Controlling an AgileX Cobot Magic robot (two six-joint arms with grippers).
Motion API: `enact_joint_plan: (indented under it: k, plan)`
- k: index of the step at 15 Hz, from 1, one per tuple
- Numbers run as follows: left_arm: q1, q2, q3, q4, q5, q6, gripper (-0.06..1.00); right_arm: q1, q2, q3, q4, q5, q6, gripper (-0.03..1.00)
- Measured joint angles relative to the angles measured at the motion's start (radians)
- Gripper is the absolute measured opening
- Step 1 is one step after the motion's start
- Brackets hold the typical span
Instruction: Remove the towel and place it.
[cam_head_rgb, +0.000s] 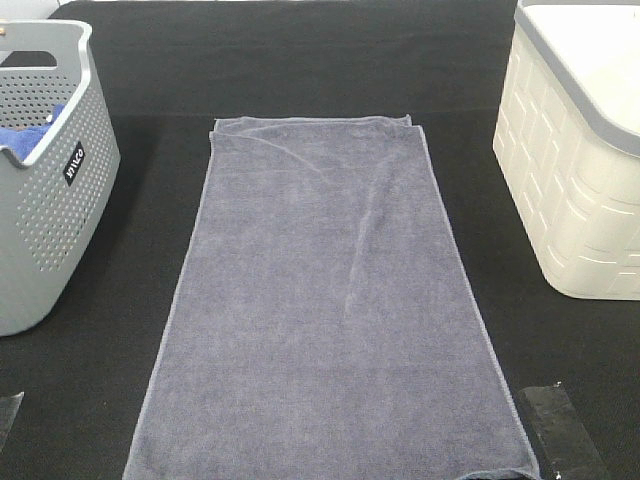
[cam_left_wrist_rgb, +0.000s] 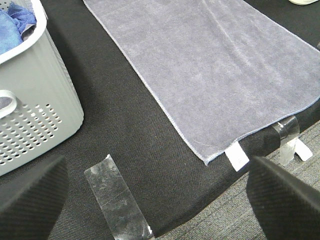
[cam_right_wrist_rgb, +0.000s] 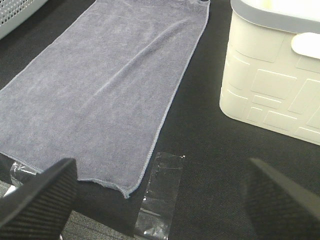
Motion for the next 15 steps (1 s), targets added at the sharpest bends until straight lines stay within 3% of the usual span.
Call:
enact_joint_plan:
  k: [2, 5, 8, 15]
  plan:
    - [0.023, -0.008, 0.003, -0.002, -0.001, 0.0, 0.91, -0.031, 0.0, 0.0, 0.002, 0.0, 0.0, 0.83]
    - [0.2, -0.098, 0.005, -0.003, -0.002, 0.001, 0.91, -0.21, 0.0, 0.0, 0.012, 0.0, 0.0, 0.83]
    - [0.333, -0.116, 0.005, -0.002, -0.002, 0.001, 0.91, -0.237, -0.004, 0.001, 0.013, -0.001, 0.0, 0.83]
    - [0.359, -0.116, 0.005, 0.001, -0.002, 0.003, 0.91, -0.237, -0.006, 0.002, 0.016, -0.001, 0.0, 0.83]
